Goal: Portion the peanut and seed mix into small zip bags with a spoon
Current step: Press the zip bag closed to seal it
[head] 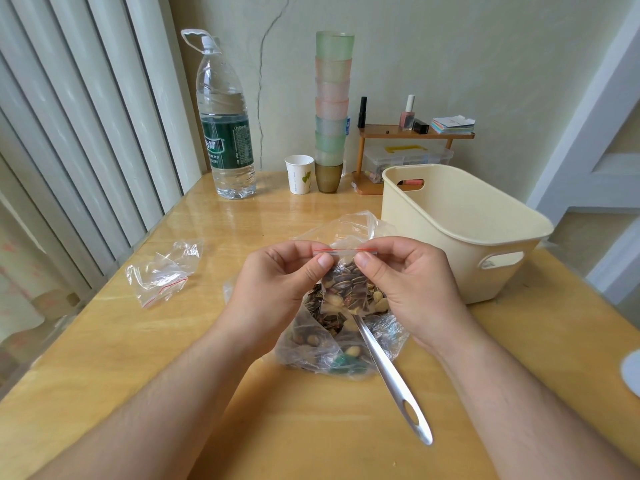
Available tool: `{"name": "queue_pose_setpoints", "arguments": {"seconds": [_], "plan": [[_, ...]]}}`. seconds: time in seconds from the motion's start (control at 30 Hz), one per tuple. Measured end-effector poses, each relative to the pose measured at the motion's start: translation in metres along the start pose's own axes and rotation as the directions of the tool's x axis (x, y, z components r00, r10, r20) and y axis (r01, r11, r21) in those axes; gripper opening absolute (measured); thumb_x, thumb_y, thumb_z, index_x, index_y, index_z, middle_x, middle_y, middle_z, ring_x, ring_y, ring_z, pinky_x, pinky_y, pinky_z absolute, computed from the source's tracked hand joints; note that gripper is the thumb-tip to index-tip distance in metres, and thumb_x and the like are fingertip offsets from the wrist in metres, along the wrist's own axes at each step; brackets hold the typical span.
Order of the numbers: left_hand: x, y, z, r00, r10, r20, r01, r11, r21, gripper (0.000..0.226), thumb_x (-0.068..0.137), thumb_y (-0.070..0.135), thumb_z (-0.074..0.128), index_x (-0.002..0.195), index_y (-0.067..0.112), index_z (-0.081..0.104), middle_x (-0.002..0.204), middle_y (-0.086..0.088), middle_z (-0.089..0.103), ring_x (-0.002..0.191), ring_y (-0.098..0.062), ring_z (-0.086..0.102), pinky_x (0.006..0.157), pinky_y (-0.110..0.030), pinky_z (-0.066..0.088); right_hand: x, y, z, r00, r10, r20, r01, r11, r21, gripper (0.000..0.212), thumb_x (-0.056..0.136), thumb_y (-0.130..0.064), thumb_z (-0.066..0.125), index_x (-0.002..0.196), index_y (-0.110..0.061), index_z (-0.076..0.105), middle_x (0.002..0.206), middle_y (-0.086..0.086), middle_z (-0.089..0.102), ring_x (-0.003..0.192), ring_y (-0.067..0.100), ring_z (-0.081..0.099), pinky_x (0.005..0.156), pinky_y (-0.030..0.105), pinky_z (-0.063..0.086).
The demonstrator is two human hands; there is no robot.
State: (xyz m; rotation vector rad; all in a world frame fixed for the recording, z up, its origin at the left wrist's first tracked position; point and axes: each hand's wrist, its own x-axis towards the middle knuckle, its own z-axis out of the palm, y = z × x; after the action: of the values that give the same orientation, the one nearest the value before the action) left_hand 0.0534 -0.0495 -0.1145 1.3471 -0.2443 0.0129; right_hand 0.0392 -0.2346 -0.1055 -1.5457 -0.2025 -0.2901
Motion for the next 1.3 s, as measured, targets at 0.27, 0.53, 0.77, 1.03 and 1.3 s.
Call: {"name": "queue_pose_setpoints", "arguments": {"seconds": [0.27,0.53,0.77,1.03,1.3], "plan": [[-0.002,0.002,0.003,0.999,0.020,-0.034,-0.020,0.999,0.028,0.020,0.082,0.021,0.076,0.096,0.007,0.076,0.097,-0.014,0.080,0.089,-0.019,0.075,0.083,-0.026,0.058,-0.001,0.000,0.001,1.000,-0.010,-0.005,0.010,1.000,-0.006,0.022,0.089,-0.004,0.078,0.084,-0.024,0.080,0.088,0.003,0.080,0.085,0.016,0.075,0.080,0.029,0.060],[-0.004,0.000,0.006,0.997,0.055,-0.060,-0.046,0.989,0.141,0.011,0.092,0.020,0.074,0.093,0.010,0.076,0.090,-0.012,0.080,0.080,-0.016,0.071,0.078,-0.029,0.060,0.000,0.005,0.001,0.999,-0.036,-0.011,0.035,0.996,-0.084,0.029,0.091,-0.009,0.079,0.084,-0.038,0.080,0.088,0.002,0.079,0.086,0.018,0.073,0.086,0.039,0.061],[-0.008,0.001,0.010,0.998,0.050,-0.047,-0.046,0.996,0.073,0.008,0.098,0.012,0.068,0.096,0.006,0.073,0.086,-0.009,0.077,0.079,-0.017,0.069,0.072,-0.026,0.060,-0.001,0.004,0.003,0.999,0.021,0.029,-0.021,1.000,-0.021,0.018,0.091,-0.008,0.077,0.090,-0.026,0.079,0.090,0.007,0.078,0.085,0.015,0.073,0.080,0.032,0.061],[-0.008,0.000,0.009,0.999,0.051,0.005,-0.052,0.996,0.075,0.028,0.085,0.025,0.075,0.106,0.005,0.076,0.100,-0.013,0.080,0.096,-0.023,0.075,0.092,-0.034,0.061,0.000,0.007,0.000,0.999,-0.051,0.010,0.052,0.995,-0.090,0.020,0.089,-0.013,0.081,0.086,-0.033,0.080,0.089,0.016,0.075,0.081,0.021,0.070,0.080,0.042,0.061],[-0.008,0.000,0.009,0.998,0.061,0.028,-0.063,0.993,0.104,0.019,0.086,0.025,0.074,0.096,0.009,0.077,0.088,-0.008,0.079,0.081,-0.018,0.072,0.078,-0.031,0.060,-0.001,0.010,0.001,0.998,-0.029,0.050,0.032,0.997,-0.074,0.012,0.083,-0.024,0.081,0.091,-0.033,0.081,0.093,0.017,0.077,0.094,0.041,0.072,0.089,0.058,0.060]]}}
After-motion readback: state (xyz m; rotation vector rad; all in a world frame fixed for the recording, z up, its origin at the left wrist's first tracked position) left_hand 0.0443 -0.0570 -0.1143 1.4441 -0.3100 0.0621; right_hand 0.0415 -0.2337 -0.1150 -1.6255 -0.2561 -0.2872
